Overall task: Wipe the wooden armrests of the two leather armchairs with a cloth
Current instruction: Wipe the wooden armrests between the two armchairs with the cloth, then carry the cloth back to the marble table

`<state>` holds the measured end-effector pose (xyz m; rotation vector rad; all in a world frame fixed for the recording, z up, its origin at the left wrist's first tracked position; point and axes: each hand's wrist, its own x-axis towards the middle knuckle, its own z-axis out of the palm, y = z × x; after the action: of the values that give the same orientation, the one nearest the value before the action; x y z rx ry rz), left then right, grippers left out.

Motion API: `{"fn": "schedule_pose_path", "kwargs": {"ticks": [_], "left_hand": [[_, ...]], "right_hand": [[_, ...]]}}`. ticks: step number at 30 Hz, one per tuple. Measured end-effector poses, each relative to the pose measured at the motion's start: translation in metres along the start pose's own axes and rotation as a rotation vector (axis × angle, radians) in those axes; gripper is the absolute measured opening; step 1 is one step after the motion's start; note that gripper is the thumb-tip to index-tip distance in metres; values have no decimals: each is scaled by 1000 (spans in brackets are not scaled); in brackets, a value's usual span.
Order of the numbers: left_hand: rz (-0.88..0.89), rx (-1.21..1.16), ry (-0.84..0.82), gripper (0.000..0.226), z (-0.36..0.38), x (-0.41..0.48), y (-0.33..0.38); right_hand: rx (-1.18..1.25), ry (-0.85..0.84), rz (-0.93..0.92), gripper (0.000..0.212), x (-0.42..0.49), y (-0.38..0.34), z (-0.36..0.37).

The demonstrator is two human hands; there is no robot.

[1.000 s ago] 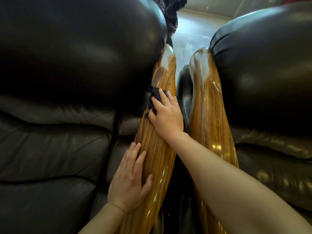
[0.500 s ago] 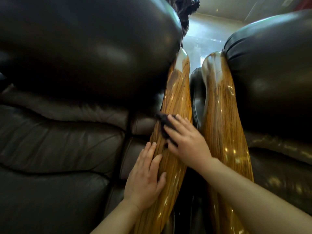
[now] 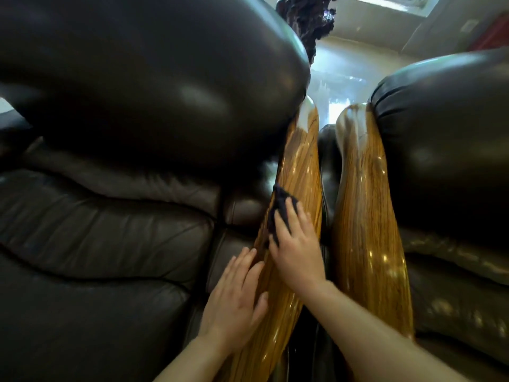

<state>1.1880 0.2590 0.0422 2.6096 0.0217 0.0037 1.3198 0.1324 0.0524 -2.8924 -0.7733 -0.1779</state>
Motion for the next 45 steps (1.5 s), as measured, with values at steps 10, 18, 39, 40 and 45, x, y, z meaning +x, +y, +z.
{"fn": "schedule_pose_path", "kwargs": {"ticks": [10,18,39,40,45], "left_hand": [[-279,157,3,66,-21,-96,-7],[-540,282,90,64,-39,-161,14],[-914,216,272,73,-102,-381,25],[-939,212,277,73,-103,-397,25],[-1059,175,295,78,-112,-481,30]], "right_hand": [[-60,-241,-487,64,-87,-22,3],[29,-283,-698,45,-39,-60,-56],[281,-254,-783,20,-170,-249,-129],[270,-260,-789,18,-180,-260,-130],[246,-308,-856,16,-242,-317,-146]]}}
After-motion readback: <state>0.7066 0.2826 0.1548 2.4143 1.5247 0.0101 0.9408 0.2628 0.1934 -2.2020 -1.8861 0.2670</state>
